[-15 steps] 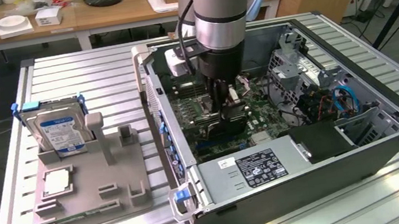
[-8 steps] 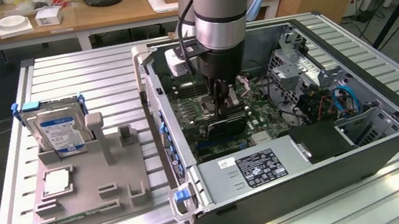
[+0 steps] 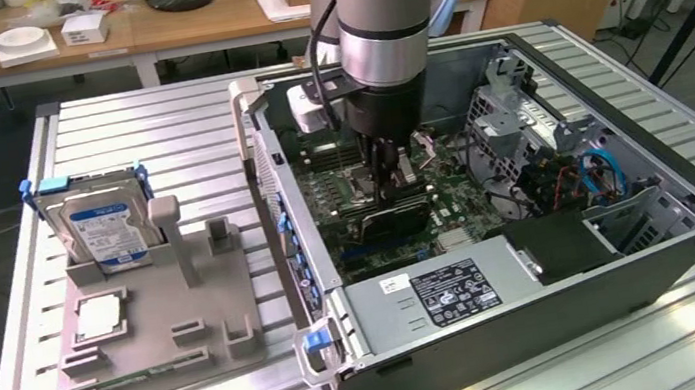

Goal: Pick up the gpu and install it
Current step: 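Press down on the gpu until it lock into place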

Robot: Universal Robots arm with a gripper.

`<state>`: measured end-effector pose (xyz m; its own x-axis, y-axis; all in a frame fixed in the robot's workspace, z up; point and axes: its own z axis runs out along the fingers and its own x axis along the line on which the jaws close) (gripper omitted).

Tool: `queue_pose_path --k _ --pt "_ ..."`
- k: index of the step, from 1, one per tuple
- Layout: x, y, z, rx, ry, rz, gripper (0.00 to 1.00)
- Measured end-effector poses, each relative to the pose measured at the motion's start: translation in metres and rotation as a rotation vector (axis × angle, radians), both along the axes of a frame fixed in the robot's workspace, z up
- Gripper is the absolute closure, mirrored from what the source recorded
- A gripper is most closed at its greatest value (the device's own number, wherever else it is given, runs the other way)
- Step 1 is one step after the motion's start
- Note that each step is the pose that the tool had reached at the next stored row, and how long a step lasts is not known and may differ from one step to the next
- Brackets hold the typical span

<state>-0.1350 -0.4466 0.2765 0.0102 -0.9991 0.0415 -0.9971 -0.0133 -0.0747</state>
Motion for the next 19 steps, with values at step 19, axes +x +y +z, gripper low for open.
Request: queue_pose_path --k 19 --pt "0.0058 -0.0003 -0.0093 -0.0021 0.0088 0.0 0.89"
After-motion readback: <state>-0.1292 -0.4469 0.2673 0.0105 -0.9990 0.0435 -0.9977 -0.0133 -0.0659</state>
